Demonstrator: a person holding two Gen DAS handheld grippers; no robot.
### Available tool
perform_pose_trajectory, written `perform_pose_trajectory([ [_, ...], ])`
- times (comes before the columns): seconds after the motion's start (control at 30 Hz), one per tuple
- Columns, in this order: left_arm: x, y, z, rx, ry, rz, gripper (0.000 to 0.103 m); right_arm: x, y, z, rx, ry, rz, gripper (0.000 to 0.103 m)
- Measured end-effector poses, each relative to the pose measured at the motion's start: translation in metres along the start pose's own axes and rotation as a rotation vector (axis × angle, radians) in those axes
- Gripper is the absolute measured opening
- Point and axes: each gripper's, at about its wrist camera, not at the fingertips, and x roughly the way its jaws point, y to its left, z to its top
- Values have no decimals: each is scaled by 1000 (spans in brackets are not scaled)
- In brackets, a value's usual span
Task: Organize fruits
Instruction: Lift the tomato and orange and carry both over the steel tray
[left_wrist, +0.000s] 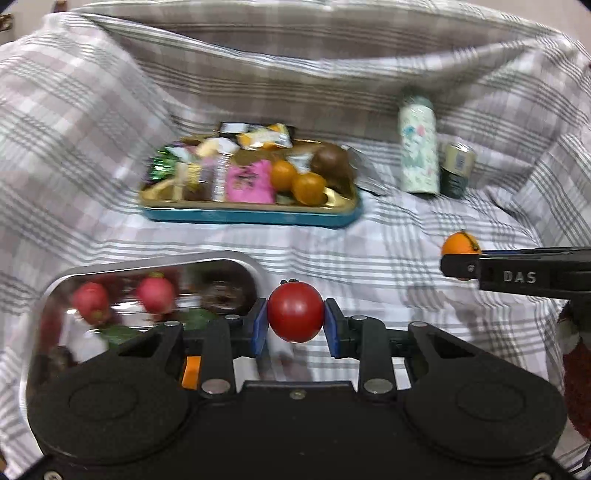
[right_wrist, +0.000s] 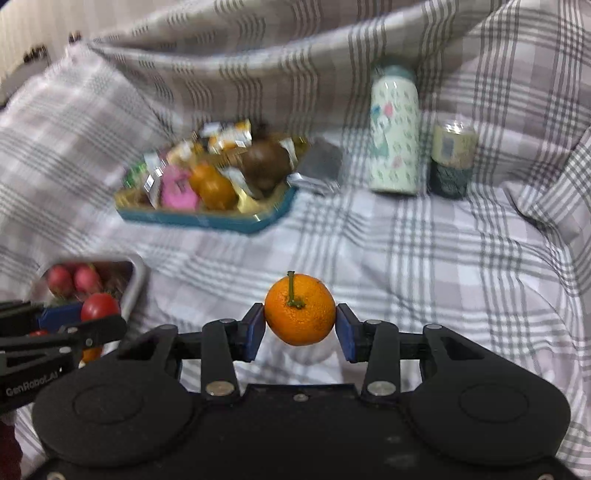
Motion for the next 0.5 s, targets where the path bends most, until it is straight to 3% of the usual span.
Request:
perform_pose_trajectory([
  [0.23, -17, 42, -7, -42, 2, 91, 40, -3, 36, 0, -65, -54, 68, 43],
  [0.5, -24, 74, -20, -58, 29, 131, 40, -4, 86, -9, -162, -57, 161, 43],
])
